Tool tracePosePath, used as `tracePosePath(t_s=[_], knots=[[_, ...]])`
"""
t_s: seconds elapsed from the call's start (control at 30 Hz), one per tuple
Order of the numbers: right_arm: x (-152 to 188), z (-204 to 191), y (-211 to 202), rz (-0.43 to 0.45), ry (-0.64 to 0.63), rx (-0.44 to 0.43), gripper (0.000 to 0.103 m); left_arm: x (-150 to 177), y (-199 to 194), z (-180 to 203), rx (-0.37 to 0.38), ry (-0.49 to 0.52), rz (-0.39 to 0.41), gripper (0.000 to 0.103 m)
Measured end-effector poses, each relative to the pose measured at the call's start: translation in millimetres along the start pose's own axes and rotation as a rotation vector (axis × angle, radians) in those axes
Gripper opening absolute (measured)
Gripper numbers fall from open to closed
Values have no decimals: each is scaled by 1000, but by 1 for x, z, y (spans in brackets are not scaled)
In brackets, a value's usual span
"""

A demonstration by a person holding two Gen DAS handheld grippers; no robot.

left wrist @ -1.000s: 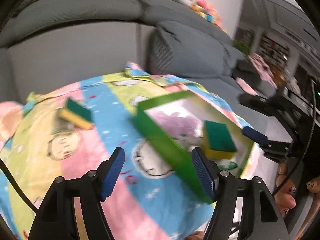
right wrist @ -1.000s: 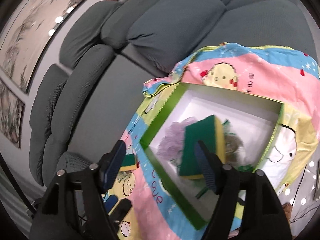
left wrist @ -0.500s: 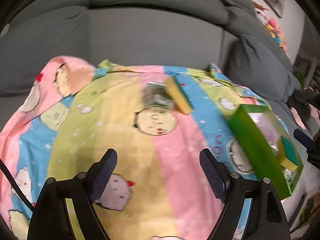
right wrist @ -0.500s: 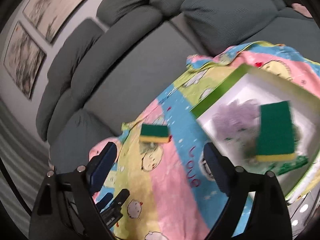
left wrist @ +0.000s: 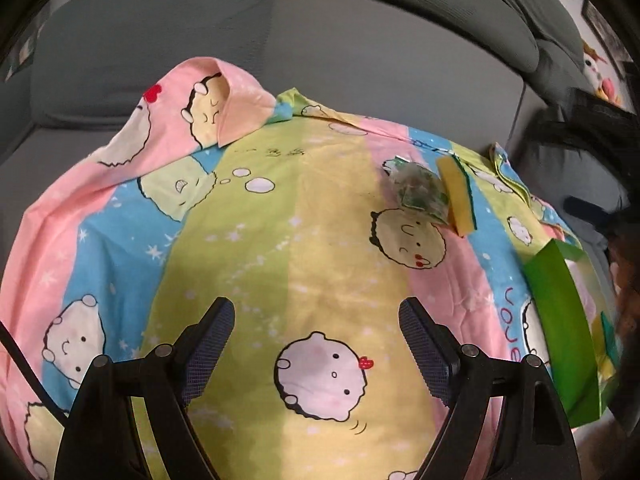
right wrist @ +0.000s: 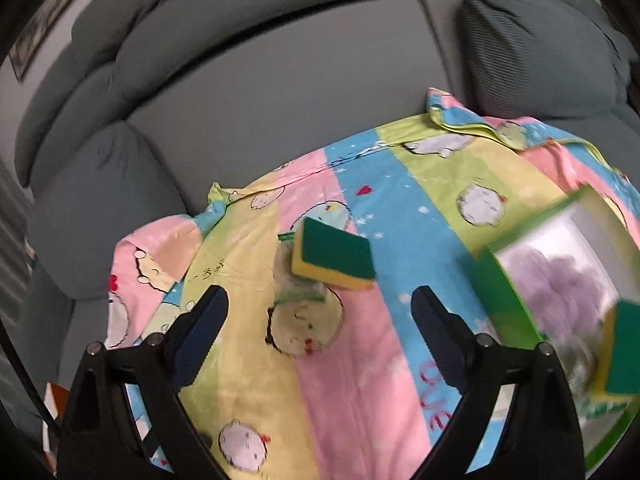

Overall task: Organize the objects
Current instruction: 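Move the right gripper to the yellow sponge and grasp it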

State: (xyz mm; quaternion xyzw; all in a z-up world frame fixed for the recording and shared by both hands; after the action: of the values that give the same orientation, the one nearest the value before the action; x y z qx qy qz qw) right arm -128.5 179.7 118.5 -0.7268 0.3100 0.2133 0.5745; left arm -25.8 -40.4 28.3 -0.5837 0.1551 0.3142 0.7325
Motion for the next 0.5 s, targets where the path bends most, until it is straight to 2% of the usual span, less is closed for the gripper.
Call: tracePosePath(t_s=[0.1,0.2,0.3,0.47,0.5], knots=[[-11,-10,36,-12,-29,54,91,-2,3,-6,2,-16,-12,85],[-15,-11,69,-28,-44,111,81,-3,7,-12,-4,-34,-29,85],[-14,-16,98,-66,-59,102,75,-3,11,-14,-3,-41,-43,85],[-5,-22,123,-110,-93,117,75,-3,14,-13,-1,-38,-55,85],[-4,-23,125,-114,-104,125,72,-3,15,-12,-1,-36,-57,85]])
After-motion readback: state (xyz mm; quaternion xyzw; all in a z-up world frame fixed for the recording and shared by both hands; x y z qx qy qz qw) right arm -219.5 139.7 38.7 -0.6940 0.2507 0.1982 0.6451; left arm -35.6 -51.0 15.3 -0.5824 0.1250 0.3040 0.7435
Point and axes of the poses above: each gripper's, at about its wrist camera, not at the fingertips, and y roughly the way its jaws point, z to its right, x to its underside, the point moved 7 cm from there along y, roughly the way its jaws point, and after that the axes turned 4 degrees about -y, right-handed, at the moved point
